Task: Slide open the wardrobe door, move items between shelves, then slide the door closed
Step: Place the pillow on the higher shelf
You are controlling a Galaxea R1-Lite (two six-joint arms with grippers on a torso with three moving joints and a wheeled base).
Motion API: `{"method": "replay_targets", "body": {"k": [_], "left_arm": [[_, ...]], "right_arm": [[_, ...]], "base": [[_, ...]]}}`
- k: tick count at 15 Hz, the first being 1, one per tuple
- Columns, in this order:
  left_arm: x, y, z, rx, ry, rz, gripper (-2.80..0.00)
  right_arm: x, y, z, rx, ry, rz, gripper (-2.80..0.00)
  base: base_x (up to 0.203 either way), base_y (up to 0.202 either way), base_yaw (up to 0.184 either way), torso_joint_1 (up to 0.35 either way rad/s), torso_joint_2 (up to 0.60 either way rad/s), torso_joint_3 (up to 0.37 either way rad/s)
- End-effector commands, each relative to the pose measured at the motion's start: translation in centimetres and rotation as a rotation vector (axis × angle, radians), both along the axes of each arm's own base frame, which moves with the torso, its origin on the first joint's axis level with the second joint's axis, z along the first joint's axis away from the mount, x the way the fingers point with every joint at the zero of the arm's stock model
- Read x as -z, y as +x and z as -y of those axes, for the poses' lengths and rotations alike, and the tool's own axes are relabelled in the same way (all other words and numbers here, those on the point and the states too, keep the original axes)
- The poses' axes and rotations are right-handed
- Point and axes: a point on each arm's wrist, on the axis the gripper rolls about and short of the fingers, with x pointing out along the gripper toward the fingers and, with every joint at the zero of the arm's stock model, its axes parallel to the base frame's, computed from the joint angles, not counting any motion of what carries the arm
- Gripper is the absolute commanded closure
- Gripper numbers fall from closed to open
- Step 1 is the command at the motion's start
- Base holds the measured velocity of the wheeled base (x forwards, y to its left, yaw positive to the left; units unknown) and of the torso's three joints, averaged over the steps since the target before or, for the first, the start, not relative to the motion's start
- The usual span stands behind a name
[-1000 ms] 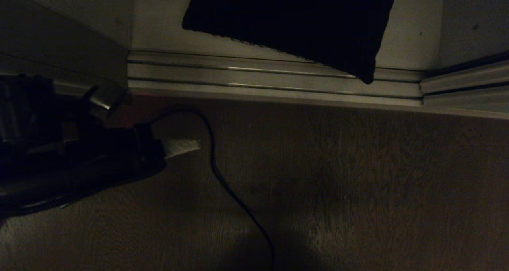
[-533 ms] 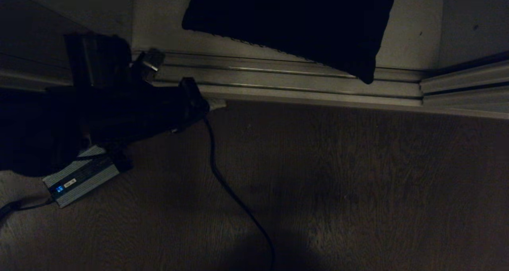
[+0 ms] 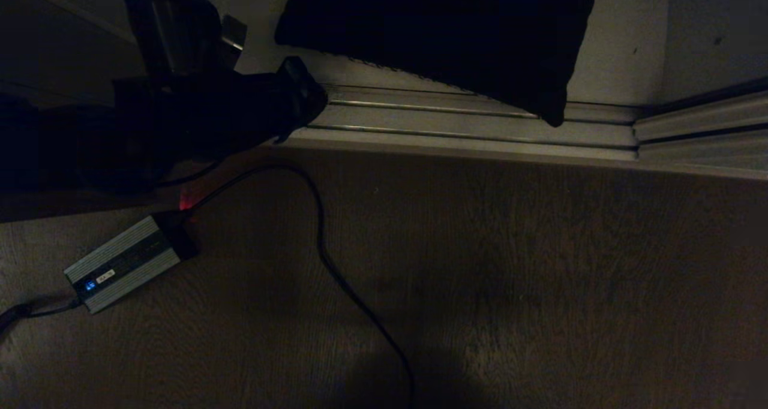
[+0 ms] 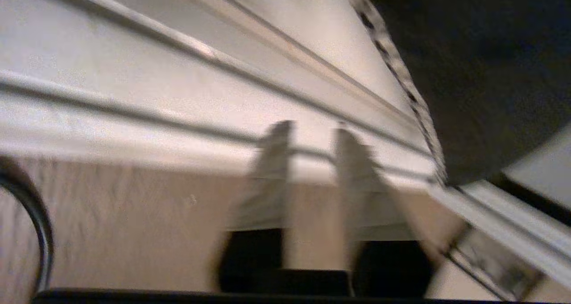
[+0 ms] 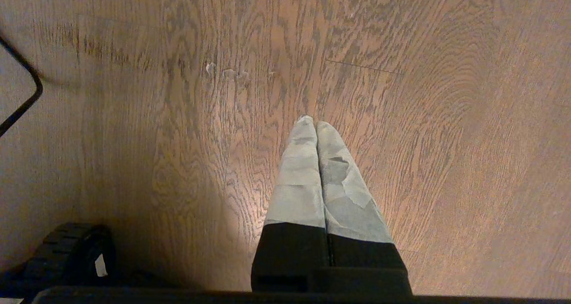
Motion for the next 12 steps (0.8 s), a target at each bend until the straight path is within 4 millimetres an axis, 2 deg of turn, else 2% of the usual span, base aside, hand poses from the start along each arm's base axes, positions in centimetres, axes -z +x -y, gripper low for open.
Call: {"method": "replay_targets", "body": {"k": [1,4,7,10,12], "left_arm": [[0.0,1.3,0.4,-0.007,-0.012,0.011,-2.80],[-0.2,2.3,0.6,-0.040,-0.042,0.086,-2.80],[-2.0,2.4,0.1,-0.086,-0.094,0.199,-2.80],[-1.8,3.8,-0.2,-0.099,-0.109,0.234,-2.80],[-1.0,5.1,0.1,-0.098,-0.112,0.246,-2.80]], "right_arm": [[0.1,0.0,0.0,-0.001,-0.001,-0.003,0.00],[0.1,0.0,0.0,-0.001,-0.001,-0.003,0.00],[0.1,0.0,0.0,-0.001,-0.001,-0.003,0.00],[0.1,0.0,0.0,-0.001,-0.001,-0.002,0.00],[0.1,0.0,0.0,-0.001,-0.001,-0.003,0.00]], "base": [[0.000,0.000,0.000,0.000,0.00,0.000],[0.000,0.000,0.000,0.000,0.00,0.000],[0.000,0.000,0.000,0.000,0.00,0.000],[0.000,0.000,0.000,0.000,0.00,0.000],[0.000,0.000,0.000,0.000,0.00,0.000]]}}
